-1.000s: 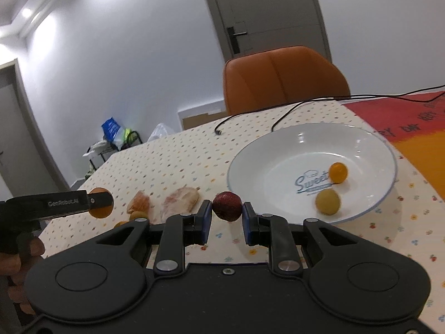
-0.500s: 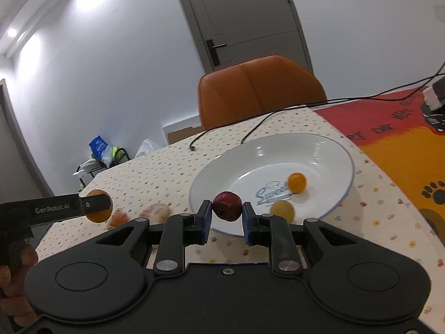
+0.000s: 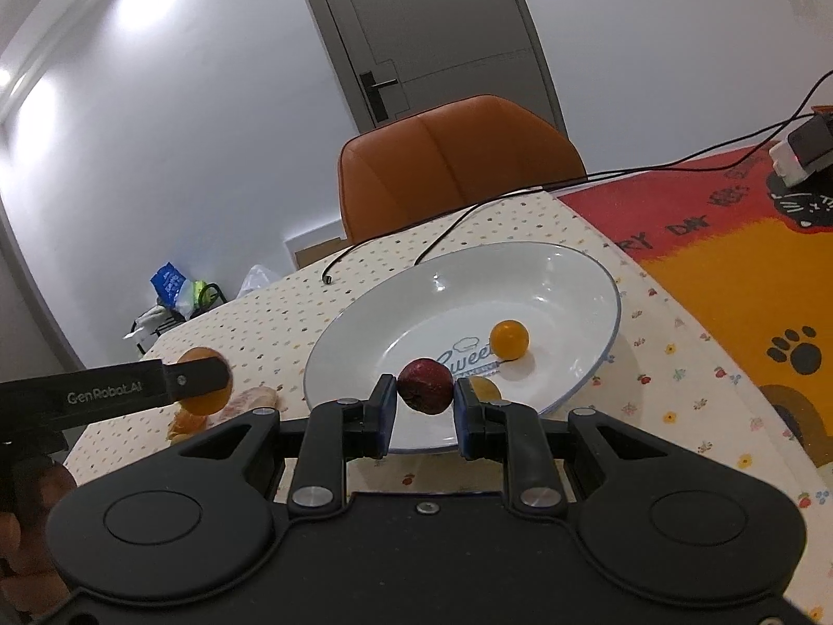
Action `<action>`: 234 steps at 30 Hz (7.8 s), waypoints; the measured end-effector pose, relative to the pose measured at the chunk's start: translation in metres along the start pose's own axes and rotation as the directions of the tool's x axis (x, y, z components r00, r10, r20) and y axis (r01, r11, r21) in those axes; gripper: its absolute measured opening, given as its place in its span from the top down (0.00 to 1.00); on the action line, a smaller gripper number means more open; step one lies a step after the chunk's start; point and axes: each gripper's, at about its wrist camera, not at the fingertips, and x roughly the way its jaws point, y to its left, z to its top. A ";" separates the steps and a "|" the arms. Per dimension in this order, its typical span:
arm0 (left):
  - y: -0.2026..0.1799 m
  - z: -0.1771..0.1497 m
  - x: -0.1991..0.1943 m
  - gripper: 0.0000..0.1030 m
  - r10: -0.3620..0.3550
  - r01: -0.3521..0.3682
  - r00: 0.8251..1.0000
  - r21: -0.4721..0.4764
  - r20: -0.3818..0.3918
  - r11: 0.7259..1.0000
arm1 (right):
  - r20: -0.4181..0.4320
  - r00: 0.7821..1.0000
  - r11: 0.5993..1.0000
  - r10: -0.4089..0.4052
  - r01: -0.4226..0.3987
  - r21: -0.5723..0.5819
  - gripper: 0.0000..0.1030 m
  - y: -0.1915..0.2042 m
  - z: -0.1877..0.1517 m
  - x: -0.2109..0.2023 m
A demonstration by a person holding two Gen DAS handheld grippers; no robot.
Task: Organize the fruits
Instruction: 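Carry the orange and red plum to the white plate and release them, then move both tools back to the remaining fruits beside the pomelo segments, then grasp the orange with the left tool while the right tool grasps a pomelo segment, then carry the orange and pomelo segment over the white plate and open both tools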
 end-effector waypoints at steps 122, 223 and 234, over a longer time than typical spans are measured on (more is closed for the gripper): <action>0.108 -0.040 -0.005 0.57 0.031 -0.061 0.993 -0.266 -0.117 0.962 | -0.183 0.972 0.965 0.149 -0.183 -0.188 0.46 0.103 -0.025 0.041; -0.005 0.007 -0.005 0.65 0.032 -0.033 0.999 -0.032 -0.004 0.999 | 0.041 0.999 0.999 0.000 0.002 -0.045 0.58 -0.004 0.007 0.005; -0.039 0.012 0.007 0.65 0.004 -0.004 1.000 0.018 -0.010 1.000 | 0.052 0.999 1.000 0.007 -0.007 -0.007 0.58 -0.032 0.005 -0.020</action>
